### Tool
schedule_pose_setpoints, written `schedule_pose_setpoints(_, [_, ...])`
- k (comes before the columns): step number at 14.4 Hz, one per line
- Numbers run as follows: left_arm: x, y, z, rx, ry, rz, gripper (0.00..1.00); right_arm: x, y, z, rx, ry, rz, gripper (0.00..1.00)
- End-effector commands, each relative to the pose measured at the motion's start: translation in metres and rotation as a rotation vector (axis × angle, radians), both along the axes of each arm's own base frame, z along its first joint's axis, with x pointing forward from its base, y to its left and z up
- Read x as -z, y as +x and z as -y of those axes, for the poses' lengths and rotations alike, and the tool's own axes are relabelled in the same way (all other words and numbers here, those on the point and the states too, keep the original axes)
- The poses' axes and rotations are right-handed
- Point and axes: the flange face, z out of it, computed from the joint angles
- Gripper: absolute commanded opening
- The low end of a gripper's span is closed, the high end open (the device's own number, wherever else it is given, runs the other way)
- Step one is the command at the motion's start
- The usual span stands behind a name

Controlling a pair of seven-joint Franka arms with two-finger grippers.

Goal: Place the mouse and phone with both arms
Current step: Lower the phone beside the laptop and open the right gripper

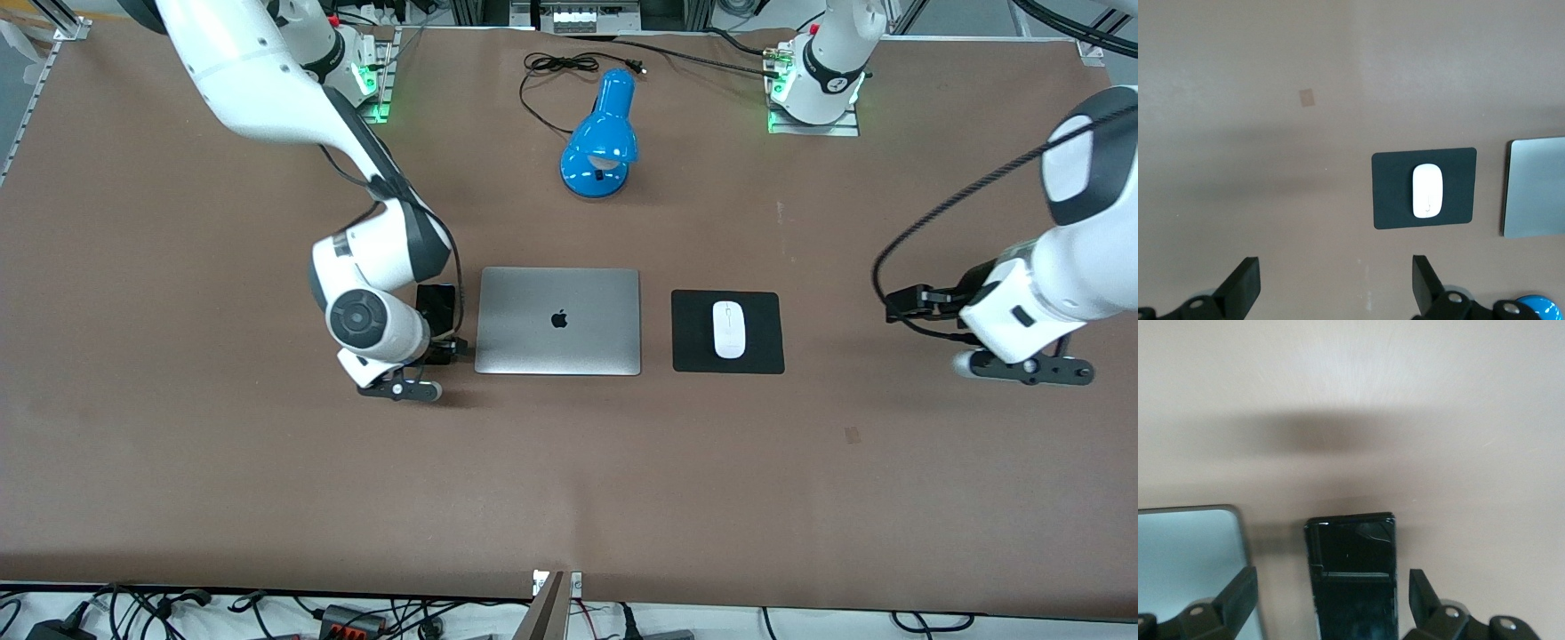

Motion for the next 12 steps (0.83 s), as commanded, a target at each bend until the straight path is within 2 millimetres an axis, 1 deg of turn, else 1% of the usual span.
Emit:
schedule_pose_setpoints(1, [-0.043,-0.043,-0.026,-0.026,-0.019,0.11,1.0,-0.072,0.013,0.01,0.006,-0.009,0.032,1.0])
schedule_pose_setpoints(2, [-0.04,-0.057,-0.027,-0.031,-0.017,0.114,1.0,-0.091,0.018,0.017,-0.006,-0.01,0.028,1.0])
schedule_pose_setpoints(3, [-0.037,-0.065,-0.03,-0.035,-0.017,0.118,1.0,-0.109,0.021,0.024,-0.024,-0.007,0.027,1.0])
schedule_pose_setpoints(4, [-0.033,-0.069,-0.031,-0.036,-0.017,0.121,1.0,-0.126,0.029,0.039,-0.035,-0.003,0.037,1.0])
schedule_pose_setpoints(5, [-0.033,-0.076,-0.033,-0.038,-0.008,0.121,1.0,-0.141,0.035,0.049,-0.045,0.002,0.05,1.0])
schedule_pose_setpoints(7, [-0.035,-0.078,-0.027,-0.003,0.068,0.13,1.0,-0.162,0.041,0.071,-0.029,0.004,0.068,1.0])
schedule_pose_setpoints(8, [-0.035,-0.079,-0.019,-0.001,0.066,0.131,1.0,-0.176,0.042,0.081,-0.023,-0.002,0.089,1.0])
schedule_pose_setpoints(9, [-0.035,-0.079,-0.021,-0.021,0.06,0.127,1.0,-0.192,0.041,0.093,-0.019,-0.021,0.103,1.0])
schedule_pose_setpoints(10, [-0.036,-0.079,-0.024,-0.032,0.059,0.126,1.0,-0.2,0.038,0.102,-0.028,-0.032,0.093,1.0])
schedule_pose_setpoints(11, [-0.037,-0.079,-0.021,-0.028,0.058,0.128,1.0,-0.208,0.037,0.112,-0.05,-0.037,0.088,1.0])
schedule_pose_setpoints(12, [-0.039,-0.078,-0.019,-0.025,0.058,0.125,1.0,-0.221,0.037,0.127,-0.057,-0.035,0.097,1.0])
